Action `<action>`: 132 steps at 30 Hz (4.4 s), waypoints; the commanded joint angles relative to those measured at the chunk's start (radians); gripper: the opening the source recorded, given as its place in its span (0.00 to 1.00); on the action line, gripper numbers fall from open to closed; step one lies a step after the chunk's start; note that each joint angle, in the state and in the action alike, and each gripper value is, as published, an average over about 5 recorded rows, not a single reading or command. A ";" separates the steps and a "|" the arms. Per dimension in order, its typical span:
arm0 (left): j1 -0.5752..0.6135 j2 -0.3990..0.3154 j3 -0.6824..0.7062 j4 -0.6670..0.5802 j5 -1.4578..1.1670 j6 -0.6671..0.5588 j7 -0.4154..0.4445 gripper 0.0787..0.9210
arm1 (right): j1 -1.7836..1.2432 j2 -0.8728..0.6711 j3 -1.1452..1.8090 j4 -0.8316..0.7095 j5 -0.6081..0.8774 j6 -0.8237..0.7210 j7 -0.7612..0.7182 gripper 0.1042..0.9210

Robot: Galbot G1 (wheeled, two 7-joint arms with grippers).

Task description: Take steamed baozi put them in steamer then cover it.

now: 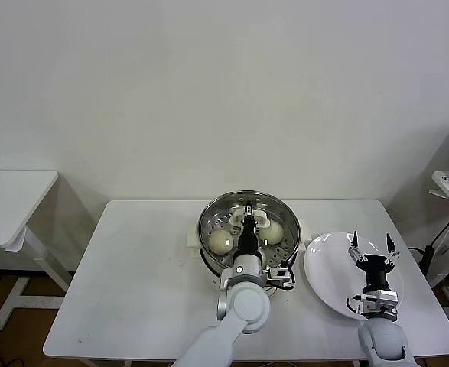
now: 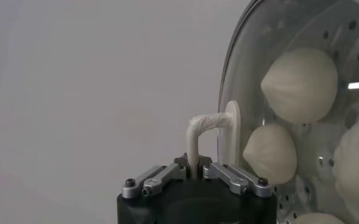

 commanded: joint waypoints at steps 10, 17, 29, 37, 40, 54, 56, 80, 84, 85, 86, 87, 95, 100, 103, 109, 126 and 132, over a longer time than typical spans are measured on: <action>0.032 0.033 0.014 -0.117 -0.028 -0.006 0.020 0.56 | 0.003 0.002 -0.002 0.003 -0.003 -0.001 0.001 0.88; 0.066 0.070 0.043 -0.213 -0.052 -0.002 0.036 0.78 | 0.017 0.008 -0.008 0.008 -0.009 -0.005 0.005 0.88; 0.146 0.180 0.023 -0.430 -0.152 0.000 0.044 0.88 | 0.027 0.012 -0.009 0.011 -0.008 -0.008 0.009 0.88; 0.209 0.310 -0.169 -0.606 -0.479 -0.021 -0.057 0.88 | 0.004 -0.006 -0.007 0.030 0.029 -0.014 -0.029 0.88; 0.226 0.335 -0.277 -0.589 -0.791 -0.065 -0.289 0.88 | -0.017 -0.020 -0.019 0.058 0.074 -0.035 -0.046 0.88; 0.260 0.326 -0.636 -0.068 -1.619 -0.871 -0.439 0.88 | -0.085 -0.049 -0.050 0.139 0.202 -0.070 -0.101 0.88; 0.258 0.319 -0.644 -0.027 -1.637 -0.906 -0.414 0.88 | -0.092 -0.048 -0.052 0.140 0.205 -0.065 -0.109 0.88; 0.299 0.293 -0.643 -0.039 -1.635 -0.888 -0.376 0.88 | -0.138 -0.043 -0.041 0.141 0.221 -0.034 -0.149 0.88; 0.306 0.290 -0.642 -0.041 -1.635 -0.886 -0.377 0.88 | -0.138 -0.042 -0.040 0.138 0.221 -0.031 -0.150 0.88; 0.308 0.290 -0.641 -0.042 -1.634 -0.886 -0.377 0.88 | -0.139 -0.041 -0.039 0.139 0.221 -0.031 -0.150 0.88; 0.310 0.289 -0.640 -0.043 -1.634 -0.886 -0.378 0.88 | -0.139 -0.040 -0.039 0.140 0.221 -0.030 -0.150 0.88; 0.312 0.289 -0.640 -0.043 -1.634 -0.886 -0.378 0.88 | -0.140 -0.039 -0.039 0.140 0.222 -0.030 -0.150 0.88; 0.330 0.281 -0.637 -0.054 -1.634 -0.888 -0.378 0.88 | -0.141 -0.035 -0.038 0.142 0.217 -0.033 -0.152 0.88; 0.344 0.280 -0.636 -0.059 -1.634 -0.887 -0.378 0.88 | -0.142 -0.034 -0.038 0.141 0.220 -0.028 -0.159 0.88; 0.349 0.279 -0.636 -0.060 -1.634 -0.886 -0.377 0.88 | -0.141 -0.034 -0.039 0.141 0.221 -0.026 -0.161 0.88; 0.356 0.277 -0.637 -0.061 -1.632 -0.887 -0.377 0.88 | -0.140 -0.035 -0.041 0.141 0.222 -0.025 -0.160 0.88; 0.378 0.271 -0.637 -0.076 -1.630 -0.887 -0.378 0.88 | -0.141 -0.033 -0.038 0.142 0.220 -0.030 -0.160 0.88; 0.384 0.271 -0.637 -0.081 -1.630 -0.886 -0.379 0.88 | -0.140 -0.032 -0.038 0.141 0.220 -0.031 -0.157 0.88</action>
